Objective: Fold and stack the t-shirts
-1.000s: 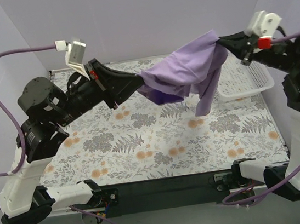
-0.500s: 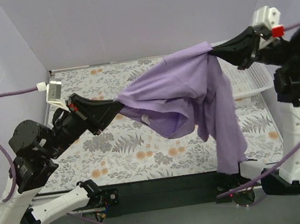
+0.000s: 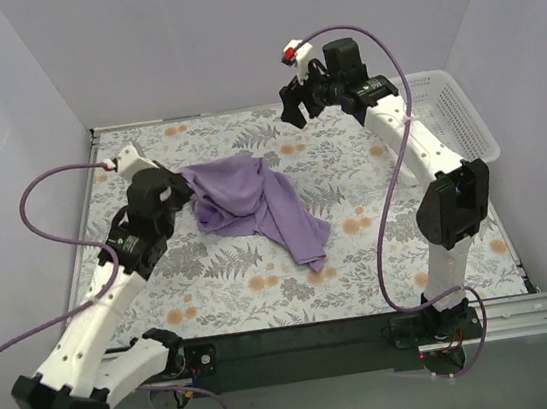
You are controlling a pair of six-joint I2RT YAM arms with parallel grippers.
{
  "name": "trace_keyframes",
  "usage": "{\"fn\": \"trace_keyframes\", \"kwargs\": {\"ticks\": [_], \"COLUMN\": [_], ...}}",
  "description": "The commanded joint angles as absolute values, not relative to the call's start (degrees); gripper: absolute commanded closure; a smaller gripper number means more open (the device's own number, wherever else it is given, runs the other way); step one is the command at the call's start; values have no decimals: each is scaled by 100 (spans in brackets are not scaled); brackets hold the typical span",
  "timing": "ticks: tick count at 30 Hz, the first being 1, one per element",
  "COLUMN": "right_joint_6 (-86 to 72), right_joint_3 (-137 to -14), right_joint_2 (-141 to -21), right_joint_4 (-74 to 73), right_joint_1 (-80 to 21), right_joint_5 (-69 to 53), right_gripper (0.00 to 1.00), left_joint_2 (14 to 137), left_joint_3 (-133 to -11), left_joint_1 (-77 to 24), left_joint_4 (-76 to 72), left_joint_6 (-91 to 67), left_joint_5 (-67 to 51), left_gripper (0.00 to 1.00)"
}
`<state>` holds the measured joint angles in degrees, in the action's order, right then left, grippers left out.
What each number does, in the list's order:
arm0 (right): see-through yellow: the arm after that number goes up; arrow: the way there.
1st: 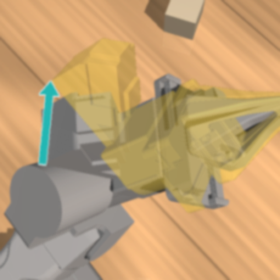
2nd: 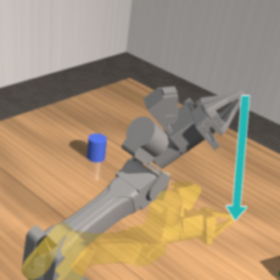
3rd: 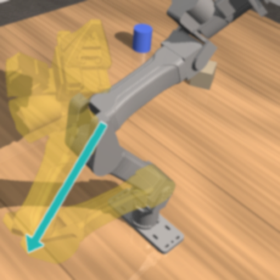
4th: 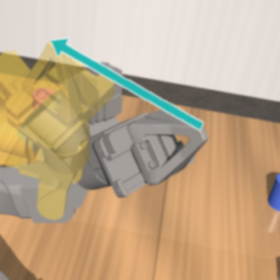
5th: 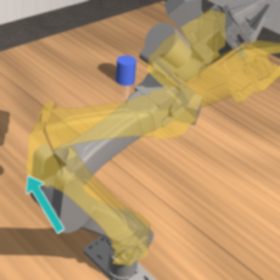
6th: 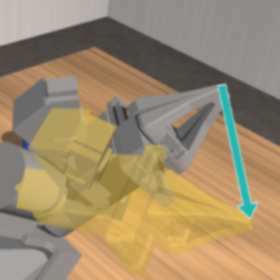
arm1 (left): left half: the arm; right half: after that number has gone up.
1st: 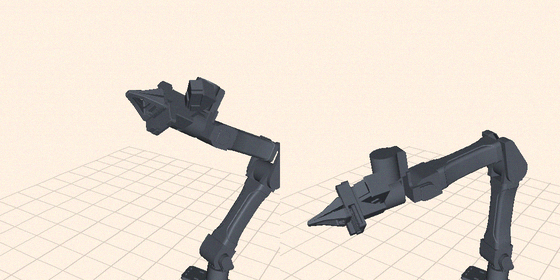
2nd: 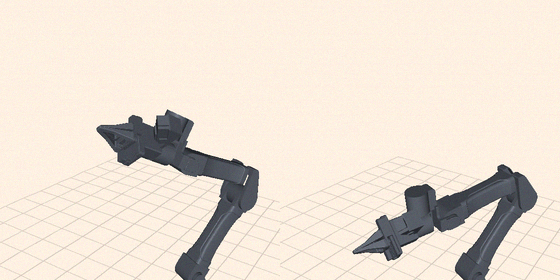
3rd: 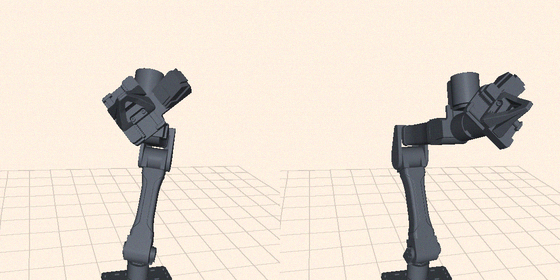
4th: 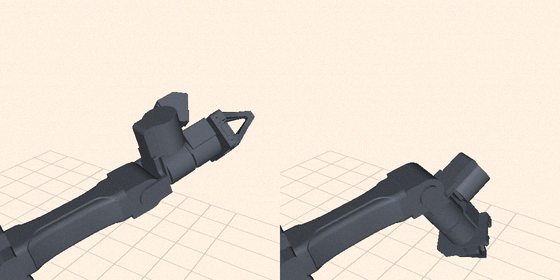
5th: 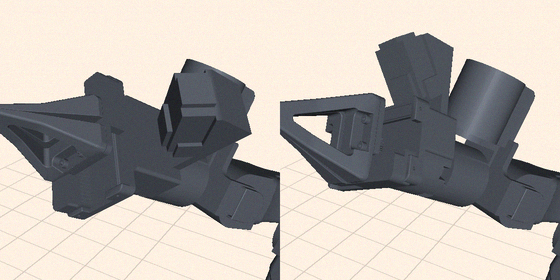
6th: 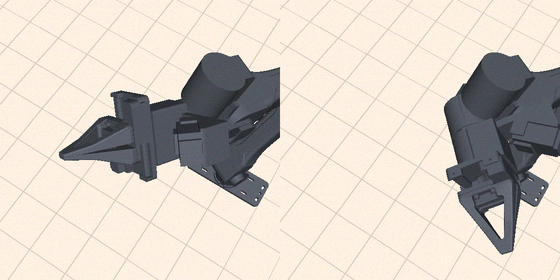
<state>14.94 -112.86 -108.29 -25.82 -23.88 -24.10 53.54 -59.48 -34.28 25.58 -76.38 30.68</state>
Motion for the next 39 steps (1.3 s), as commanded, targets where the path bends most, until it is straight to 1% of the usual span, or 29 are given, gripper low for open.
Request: {"fn": "trace_keyframes", "kwargs": {"ticks": [1,2,3,6,7,8,10,11,13,18,22,26,28,30,31,32,33,35,39], "right_joint_6": [1722,1784,2115,2855,2822,2839,2831,2586,2321,1908,1758,1705,1696,1696,1722,1801,1845,2020,2399], "right_joint_3": [-10787,-10393,-9632,-8458,-7733,-7447,-6623,-6470,-6451,-6688,-6820,-6934,-6987,-7066,-7171,-7233,-7259,-7269,-7356], "right_joint_2": [-10381,-10206,-9813,-9221,-9141,-9088,-8852,-8729,-8771,-9456,-9948,-10230,-10344,-10537,-10582,-10565,-10495,-10041,-8941], "right_joint_4": [-2681,-2672,-2715,-3145,-3129,-3103,-2622,-2419,-2180,-2162,-2153,-2162,-2171,-2258,-2320,-2373,-2469,-2548,-2637], "right_joint_1": [-2154,-2101,-2092,-2214,-2319,-2599,-2829,-2891,-2892,-3023,-3059,-3155,-3190,-3225,-3226,-3234,-3226,-3226,-3094], "right_joint_5": [-1351,-1641,-2705,-4504,-4465,-4352,-3641,-3491,-3130,-2700,-2584,-2733,-2690,-2672,-2681,-2715,-2759,-2751,-2270], "right_gripper": [17,17,18,18,19,21,20,18,18,21,26,34,36,52,63,89,98,99,99], "left_joint_2": [5738,6061,6230,6810,6916,7030,7031,6944,6804,6267,5898,5678,5634,5581,5564,5520,5493,5388,5116], "left_joint_3": [-5591,-5494,-5389,-5431,-5545,-5555,-5572,-5520,-5423,-5019,-4799,-4720,-4693,-4685,-4693,-4702,-4711,-4789,-5105], "left_joint_1": [-1534,-912,-705,-475,-475,-475,-475,-475,-466,-466,-466,-466,-466,-466,-466,-466,-466,-466,-475], "left_joint_4": [2076,1761,1610,1292,1292,1301,1327,1327,1327,1441,1547,1643,1678,1696,1757,1793,1836,2012,2425], "left_joint_6": [-7796,-7805,-7813,-7656,-7612,-7577,-7506,-7488,-7445,-7383,-7374,-7400,-7418,-7418,-7418,-7392,-7331,-7225,-6996], "left_joint_5": [1701,826,504,-365,-526,-658,-791,-817,-888,-984,-1159,-1327,-1362,-1406,-1406,-1398,-1363,-1284,-1020], "left_gripper": [100,100,100,100,100,100,100,100,100,100,100,100,100,100,100,100,100,100,100]}}
